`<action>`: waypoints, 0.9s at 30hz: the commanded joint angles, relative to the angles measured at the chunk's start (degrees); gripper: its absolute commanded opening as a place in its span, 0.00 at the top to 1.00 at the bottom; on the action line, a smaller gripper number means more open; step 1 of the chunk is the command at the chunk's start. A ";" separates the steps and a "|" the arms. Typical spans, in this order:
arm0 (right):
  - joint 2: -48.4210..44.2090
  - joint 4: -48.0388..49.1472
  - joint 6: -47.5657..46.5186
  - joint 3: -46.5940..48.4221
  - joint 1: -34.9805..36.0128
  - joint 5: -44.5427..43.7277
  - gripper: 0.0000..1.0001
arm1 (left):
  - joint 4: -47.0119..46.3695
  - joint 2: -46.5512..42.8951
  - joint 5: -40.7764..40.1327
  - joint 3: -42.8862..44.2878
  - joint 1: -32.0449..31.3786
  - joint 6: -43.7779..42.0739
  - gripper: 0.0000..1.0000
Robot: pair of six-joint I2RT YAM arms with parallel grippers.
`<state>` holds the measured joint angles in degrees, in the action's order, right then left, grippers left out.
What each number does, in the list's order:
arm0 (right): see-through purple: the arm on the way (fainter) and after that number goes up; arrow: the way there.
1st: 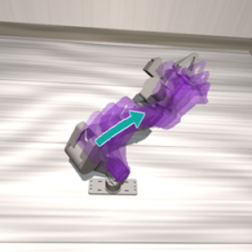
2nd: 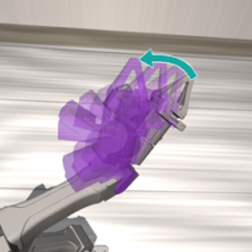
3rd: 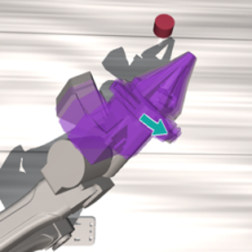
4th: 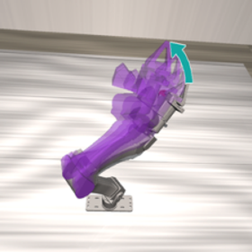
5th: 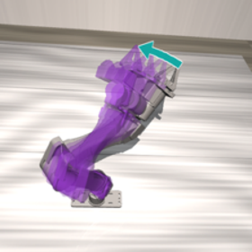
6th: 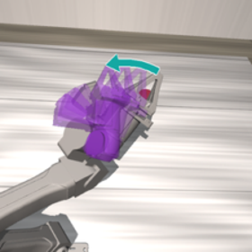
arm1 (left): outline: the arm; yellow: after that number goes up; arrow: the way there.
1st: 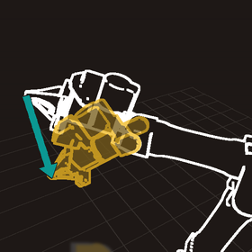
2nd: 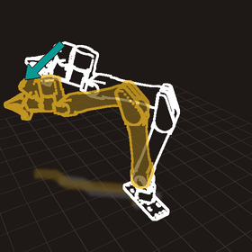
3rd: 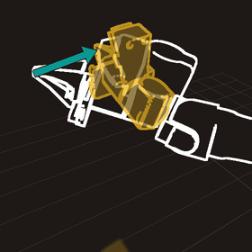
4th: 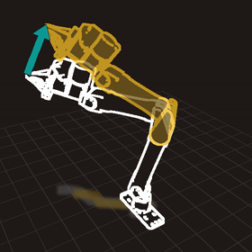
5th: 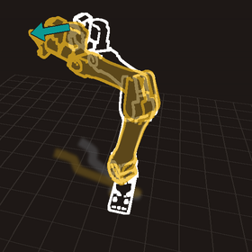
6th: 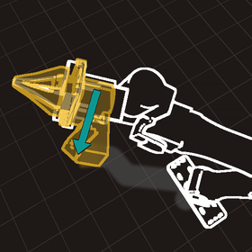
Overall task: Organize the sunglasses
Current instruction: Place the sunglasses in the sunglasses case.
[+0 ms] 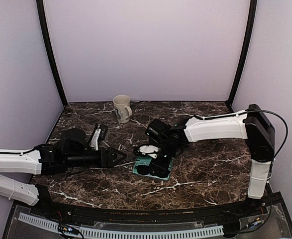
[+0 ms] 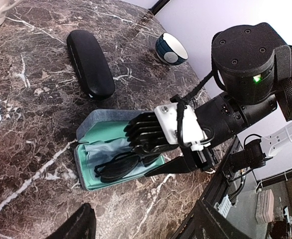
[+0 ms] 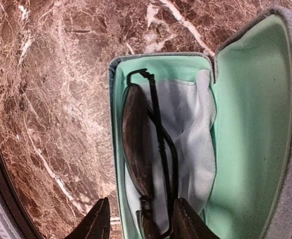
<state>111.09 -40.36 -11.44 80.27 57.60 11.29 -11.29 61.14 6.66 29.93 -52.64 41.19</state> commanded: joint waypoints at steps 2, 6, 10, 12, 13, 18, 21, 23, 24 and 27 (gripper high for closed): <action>-1.80 -0.25 1.10 1.51 0.97 -2.29 0.55 | -2.02 0.09 0.79 -0.98 0.26 0.32 0.31; -1.87 -0.65 1.41 1.82 1.28 -3.50 0.55 | -2.37 0.35 1.14 -0.89 0.26 0.38 0.31; -2.39 -0.68 1.88 1.90 1.61 -4.21 0.55 | -2.79 0.93 1.42 -0.80 0.26 0.45 0.31; -2.83 -0.59 2.22 1.91 1.80 -4.78 0.53 | -3.12 1.28 1.58 -0.85 0.26 0.49 0.31; -3.03 -0.58 2.40 1.91 1.93 -5.05 0.52 | -3.30 1.54 1.60 -0.91 0.26 0.55 0.31; -3.83 -0.67 3.15 1.91 2.46 -6.00 0.48 | -3.69 2.45 1.87 -0.77 0.26 0.23 0.31; -3.92 -0.60 3.71 1.74 2.75 -6.28 0.46 | -3.74 2.92 1.88 -0.59 0.26 0.04 0.31; -4.02 -0.67 4.16 1.60 3.10 -7.01 0.45 | -3.74 3.01 1.87 -0.58 0.26 0.04 0.31; -4.02 -0.59 4.36 1.45 3.32 -7.18 0.44 | -3.82 3.08 1.87 -0.60 0.26 0.03 0.31; -4.10 -0.06 5.11 0.97 4.03 -8.01 0.43 | -3.87 3.11 1.83 -0.68 0.26 -0.05 0.31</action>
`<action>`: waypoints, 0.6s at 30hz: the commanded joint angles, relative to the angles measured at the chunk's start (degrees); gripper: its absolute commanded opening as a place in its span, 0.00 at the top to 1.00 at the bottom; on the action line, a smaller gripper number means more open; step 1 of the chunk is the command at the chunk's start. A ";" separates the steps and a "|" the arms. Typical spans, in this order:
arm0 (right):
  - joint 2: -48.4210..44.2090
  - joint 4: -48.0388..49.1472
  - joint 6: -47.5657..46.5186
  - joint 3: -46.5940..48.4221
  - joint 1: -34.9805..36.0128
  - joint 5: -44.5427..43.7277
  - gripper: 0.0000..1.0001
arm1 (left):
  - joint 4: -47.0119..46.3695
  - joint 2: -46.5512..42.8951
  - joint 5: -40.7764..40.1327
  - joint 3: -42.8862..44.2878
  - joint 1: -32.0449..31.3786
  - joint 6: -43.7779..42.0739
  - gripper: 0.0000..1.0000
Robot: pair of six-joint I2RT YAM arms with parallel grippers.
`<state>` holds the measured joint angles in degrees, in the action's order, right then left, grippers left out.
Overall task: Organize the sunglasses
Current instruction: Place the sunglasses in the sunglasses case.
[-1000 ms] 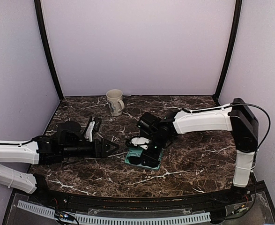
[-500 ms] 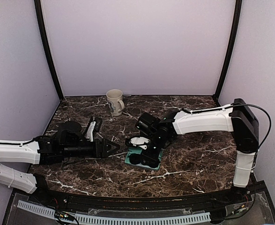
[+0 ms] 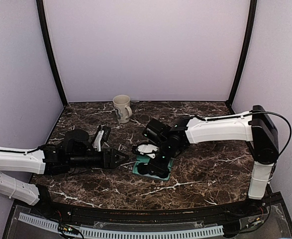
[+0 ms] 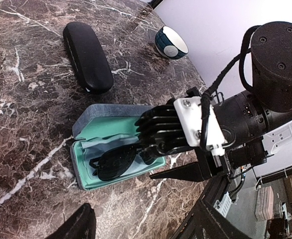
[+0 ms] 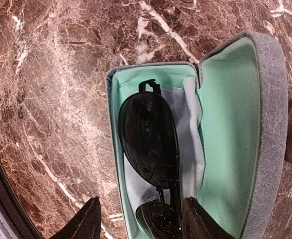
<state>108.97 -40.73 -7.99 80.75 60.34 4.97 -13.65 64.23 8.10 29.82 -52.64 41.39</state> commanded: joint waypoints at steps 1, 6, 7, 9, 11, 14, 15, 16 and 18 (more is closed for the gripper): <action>-2.08 0.57 1.92 0.28 1.61 -2.15 0.42 | -1.50 0.02 0.34 -0.65 0.26 -0.25 0.31; -2.39 1.90 3.59 -1.21 2.81 -4.94 0.34 | -1.25 -0.14 0.08 -0.97 0.26 -0.40 0.31; -2.36 1.96 3.86 -1.47 3.05 -5.31 0.32 | -1.17 -0.23 -0.04 -1.03 0.26 -0.43 0.31; -2.23 2.18 4.46 -1.93 3.40 -6.42 0.28 | -1.03 -0.48 -0.26 -1.12 0.26 -0.51 0.31; -2.02 2.26 4.92 -2.23 3.84 -7.44 0.25 | -0.76 -0.83 -0.56 -1.10 0.26 -0.60 0.31; -1.98 2.18 5.63 -2.26 4.36 -9.64 0.22 | -0.55 -1.27 -0.95 -1.30 0.26 -0.61 0.31; -2.04 2.07 5.84 -2.19 4.50 -10.08 0.22 | -0.52 -1.36 -0.98 -1.41 0.26 -0.61 0.31; -2.09 2.09 6.07 -2.11 4.60 -10.37 0.22 | -0.54 -1.38 -0.98 -1.48 0.26 -0.51 0.31; -2.25 2.12 6.42 -1.94 4.89 -11.20 0.21 | -0.60 -1.33 -0.98 -1.65 0.26 -0.43 0.31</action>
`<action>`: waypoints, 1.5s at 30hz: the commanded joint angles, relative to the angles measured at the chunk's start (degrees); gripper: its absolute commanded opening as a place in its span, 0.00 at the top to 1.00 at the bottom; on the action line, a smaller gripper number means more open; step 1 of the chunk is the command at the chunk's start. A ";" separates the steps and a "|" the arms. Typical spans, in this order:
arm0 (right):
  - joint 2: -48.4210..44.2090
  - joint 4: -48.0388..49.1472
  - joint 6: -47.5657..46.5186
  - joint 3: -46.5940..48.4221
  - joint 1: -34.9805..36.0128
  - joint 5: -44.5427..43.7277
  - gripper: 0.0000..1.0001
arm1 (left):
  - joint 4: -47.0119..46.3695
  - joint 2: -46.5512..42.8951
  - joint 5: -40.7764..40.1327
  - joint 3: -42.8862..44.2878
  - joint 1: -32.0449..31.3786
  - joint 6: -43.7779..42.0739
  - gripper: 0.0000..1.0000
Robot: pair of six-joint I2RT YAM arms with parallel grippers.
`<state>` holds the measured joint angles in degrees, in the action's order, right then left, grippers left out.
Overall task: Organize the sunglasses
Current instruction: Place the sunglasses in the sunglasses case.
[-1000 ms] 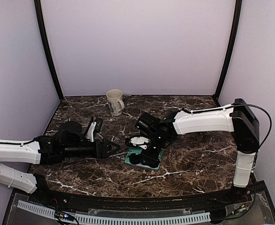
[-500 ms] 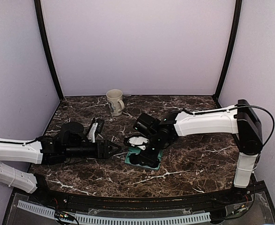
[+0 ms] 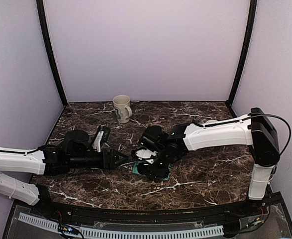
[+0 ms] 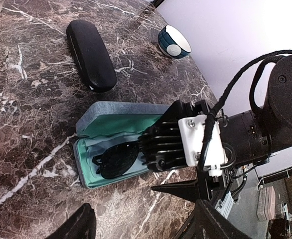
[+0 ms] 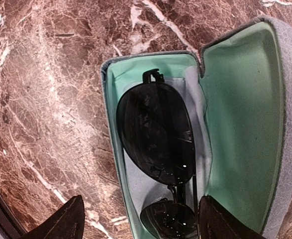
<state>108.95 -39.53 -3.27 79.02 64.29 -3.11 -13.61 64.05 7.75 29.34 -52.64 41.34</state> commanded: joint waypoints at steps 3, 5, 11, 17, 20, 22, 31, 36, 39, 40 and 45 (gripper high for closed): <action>-2.49 0.81 2.20 0.05 1.33 -4.31 0.20 | -0.71 -1.21 -0.63 -1.32 0.27 -0.35 0.31; -2.64 0.62 2.54 0.31 1.51 -4.82 0.19 | -0.76 -1.21 -0.63 -1.31 0.26 -0.25 0.31; -3.45 0.83 3.42 0.31 2.22 -5.45 0.18 | -1.01 -1.08 -0.63 -1.48 0.26 -0.38 0.31; -2.78 1.32 4.37 -0.42 2.32 -5.65 0.17 | -1.12 -1.11 -0.62 -1.59 0.26 -0.47 0.31; -2.85 1.86 5.15 -1.02 2.57 -6.92 0.17 | -1.18 -1.08 -0.72 -1.69 0.26 -0.47 0.31; -3.15 2.34 5.66 -1.59 2.97 -8.19 0.16 | -1.28 -0.93 -0.72 -1.75 0.26 -0.43 0.31; -4.10 4.25 7.50 -4.12 4.75 -15.02 0.07 | -1.87 -0.01 -0.17 -1.53 0.26 -0.38 0.31; -4.63 5.46 8.25 -5.48 6.13 -18.24 0.04 | -2.08 0.36 0.08 -1.32 0.25 -0.38 0.31; -4.07 5.75 8.40 -5.87 6.45 -18.81 0.03 | -2.15 0.62 0.24 -1.15 0.26 -0.47 0.31; -3.86 5.85 8.45 -5.96 6.44 -18.82 0.04 | -2.15 0.73 0.33 -1.06 0.26 -0.47 0.31; -2.58 6.42 8.35 -6.08 6.45 -19.22 0.05 | -2.14 0.86 0.56 -0.86 0.26 -0.39 0.31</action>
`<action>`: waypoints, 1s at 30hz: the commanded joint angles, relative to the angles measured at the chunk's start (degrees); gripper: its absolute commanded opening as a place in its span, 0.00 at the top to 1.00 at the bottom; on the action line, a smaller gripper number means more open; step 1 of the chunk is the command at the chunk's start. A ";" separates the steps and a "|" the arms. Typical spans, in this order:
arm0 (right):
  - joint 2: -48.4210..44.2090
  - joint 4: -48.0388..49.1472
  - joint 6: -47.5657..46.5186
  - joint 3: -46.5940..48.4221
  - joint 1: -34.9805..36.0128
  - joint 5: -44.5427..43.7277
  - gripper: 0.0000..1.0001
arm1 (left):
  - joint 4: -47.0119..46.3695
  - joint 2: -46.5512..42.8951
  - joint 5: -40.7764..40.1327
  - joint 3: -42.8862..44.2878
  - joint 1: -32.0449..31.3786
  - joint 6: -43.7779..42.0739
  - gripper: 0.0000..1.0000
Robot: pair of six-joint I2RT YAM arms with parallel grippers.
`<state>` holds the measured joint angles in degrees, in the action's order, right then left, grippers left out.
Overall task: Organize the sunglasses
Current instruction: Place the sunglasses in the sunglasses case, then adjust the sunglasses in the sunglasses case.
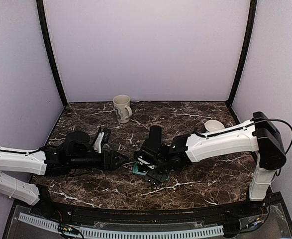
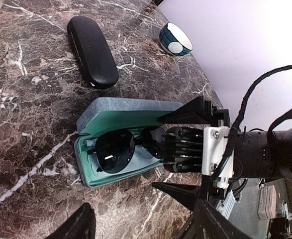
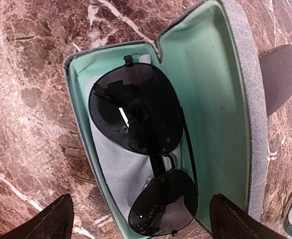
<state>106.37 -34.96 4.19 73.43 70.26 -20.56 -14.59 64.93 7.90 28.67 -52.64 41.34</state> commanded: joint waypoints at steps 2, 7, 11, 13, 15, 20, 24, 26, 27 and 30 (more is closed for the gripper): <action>0.28 2.09 0.63 -0.48 0.47 -1.81 0.06 | -0.99 -0.13 0.36 -0.24 0.26 -0.37 0.31; 1.29 2.79 -0.26 -0.08 0.49 -1.01 0.10 | -0.99 -0.24 0.27 -0.43 0.26 -0.30 0.31; 2.48 3.00 -0.57 -0.08 0.44 -0.72 0.12 | -0.92 -0.45 0.36 -0.72 0.26 -0.25 0.31; 2.73 3.26 -0.72 -0.33 0.41 -0.41 0.14 | -0.85 -0.64 0.20 -0.88 0.26 -0.29 0.31; 2.88 3.48 -0.75 -0.54 0.32 -0.43 0.14 | -0.84 -0.89 0.15 -0.94 0.26 -0.30 0.31; 3.11 4.30 -1.10 -0.74 -0.13 -0.08 0.14 | -0.88 -0.94 0.26 -1.13 0.26 -0.30 0.31; 3.33 4.59 -1.69 -0.74 -0.67 0.37 0.15 | -0.89 -1.26 0.21 -1.40 0.26 -0.10 0.31; 3.44 4.95 -1.90 -0.91 -0.95 0.79 0.15 | -0.89 -1.51 0.06 -1.50 0.26 -0.03 0.31; 3.49 5.08 -2.04 -0.92 -1.09 1.06 0.15 | -0.94 -1.62 -0.03 -1.46 0.26 -0.03 0.31; 3.74 5.42 -2.47 -0.92 -1.46 1.65 0.18 | -0.94 -1.67 -0.08 -1.58 0.26 0.01 0.31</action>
<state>109.19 -31.40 2.55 73.03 69.47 -19.99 -14.74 64.66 7.90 28.03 -52.64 41.36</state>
